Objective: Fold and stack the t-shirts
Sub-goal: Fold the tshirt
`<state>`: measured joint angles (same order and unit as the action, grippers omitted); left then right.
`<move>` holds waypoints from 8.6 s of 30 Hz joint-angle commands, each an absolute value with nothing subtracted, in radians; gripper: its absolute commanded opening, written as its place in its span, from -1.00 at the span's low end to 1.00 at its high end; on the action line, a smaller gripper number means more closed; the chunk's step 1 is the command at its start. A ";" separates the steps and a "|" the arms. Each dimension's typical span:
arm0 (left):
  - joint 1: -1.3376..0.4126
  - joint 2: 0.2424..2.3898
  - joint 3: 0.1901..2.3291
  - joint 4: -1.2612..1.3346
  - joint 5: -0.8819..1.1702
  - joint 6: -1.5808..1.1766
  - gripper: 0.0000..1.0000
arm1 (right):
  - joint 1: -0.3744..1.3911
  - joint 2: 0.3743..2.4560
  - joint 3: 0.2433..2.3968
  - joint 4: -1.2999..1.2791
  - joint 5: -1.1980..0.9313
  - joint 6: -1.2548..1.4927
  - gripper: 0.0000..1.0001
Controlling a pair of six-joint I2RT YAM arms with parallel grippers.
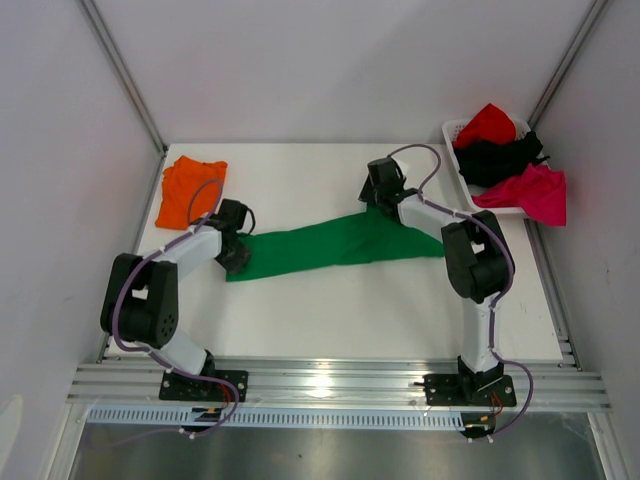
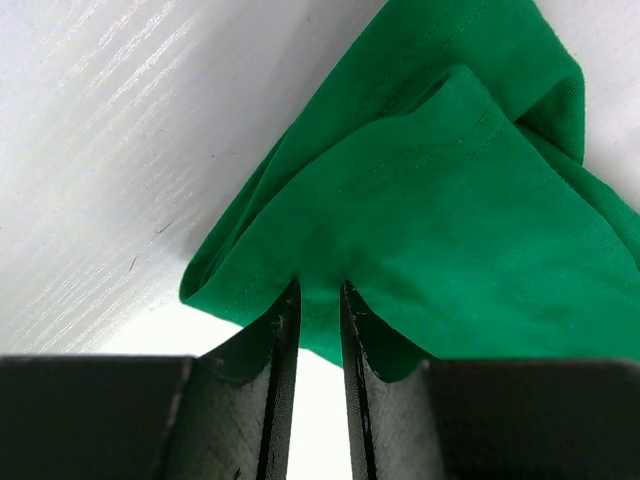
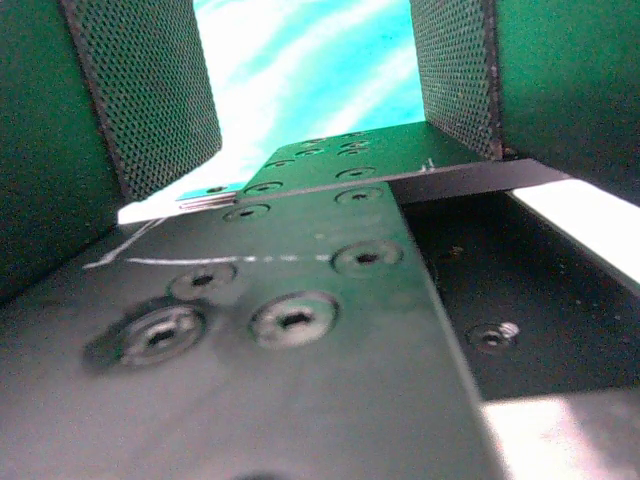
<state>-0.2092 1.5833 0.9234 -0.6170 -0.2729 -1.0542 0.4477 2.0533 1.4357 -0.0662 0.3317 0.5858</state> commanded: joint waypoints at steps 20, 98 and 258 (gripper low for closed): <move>-0.202 1.387 0.960 -0.617 -0.325 -0.925 -0.46 | 0.534 1.915 1.365 -0.037 0.276 0.566 0.10; -0.201 0.703 0.916 -0.267 0.025 -0.612 0.33 | 0.888 1.270 0.658 -0.328 -0.115 0.836 0.11; -0.199 0.620 0.867 -0.374 0.021 -0.569 0.39 | 0.856 1.668 0.890 0.212 -0.393 0.772 0.13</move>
<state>-0.2070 0.6113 0.8555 -0.4168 0.0051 -0.5591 0.8402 1.7203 0.9119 0.1638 -0.4007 0.7269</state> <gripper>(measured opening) 0.694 0.566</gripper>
